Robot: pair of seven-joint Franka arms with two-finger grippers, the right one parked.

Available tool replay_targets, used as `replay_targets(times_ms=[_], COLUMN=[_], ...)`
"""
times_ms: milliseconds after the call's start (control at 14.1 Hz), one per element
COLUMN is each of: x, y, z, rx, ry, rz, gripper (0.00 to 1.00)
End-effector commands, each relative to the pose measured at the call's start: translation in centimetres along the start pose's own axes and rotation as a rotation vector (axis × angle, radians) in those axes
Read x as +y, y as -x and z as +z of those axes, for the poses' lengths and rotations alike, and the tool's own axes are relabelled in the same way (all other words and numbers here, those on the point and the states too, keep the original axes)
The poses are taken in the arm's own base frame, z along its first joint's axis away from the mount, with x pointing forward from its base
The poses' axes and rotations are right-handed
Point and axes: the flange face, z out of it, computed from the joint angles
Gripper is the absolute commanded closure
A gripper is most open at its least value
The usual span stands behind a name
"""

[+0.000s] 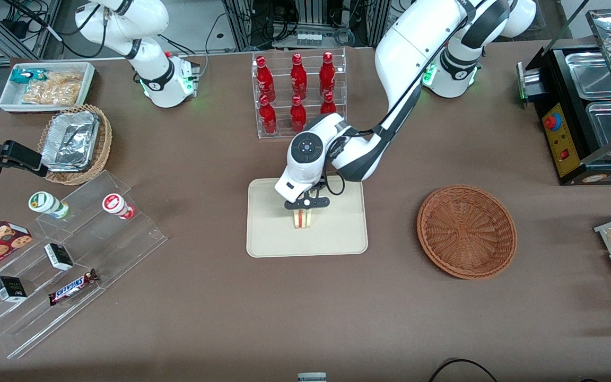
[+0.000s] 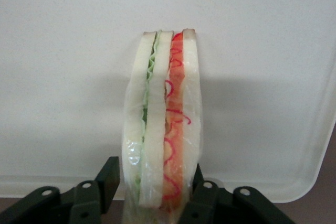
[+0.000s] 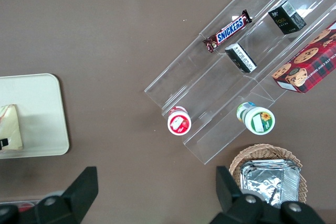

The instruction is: Place sandwich from basket to tray

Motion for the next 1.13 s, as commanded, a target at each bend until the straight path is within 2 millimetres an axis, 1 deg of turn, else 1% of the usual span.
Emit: replay_targets(times_ms=[0, 141, 212, 283, 354, 566, 636, 707, 848, 919, 1061], x=[-0.5, -1.4, -2.3, -3.1, -4.4, -9.6, -11.3, -13.7, -18.2, -21.6, -27.9], y=[-2.5, -4.2, -5.2, -5.7, -6.3, -8.5, -9.1, -10.0, -10.9, -11.7, -12.5], z=[-2.2, -4.5, -5.8, -8.1, -9.7, -16.6, -18.4, -20.4, -23.6, -25.3, -29.1], rx=[0.062, 0.102, 0.124, 0.144, 0.142, 0.148, 0.145, 0.139, 0.114, 0.090, 0.037], ry=[0.005, 0.014, 0.014, 0.013, -0.019, -0.086, -0.092, -0.095, -0.113, -0.127, -0.150], rz=[-0.074, -0.099, -0.115, -0.128, -0.150, -0.227, -0.253, -0.270, -0.253, -0.231, -0.180], gripper=[0.00, 0.00, 0.00, 0.00, 0.00, 0.00, 0.00, 0.00, 0.00, 0.00, 0.00])
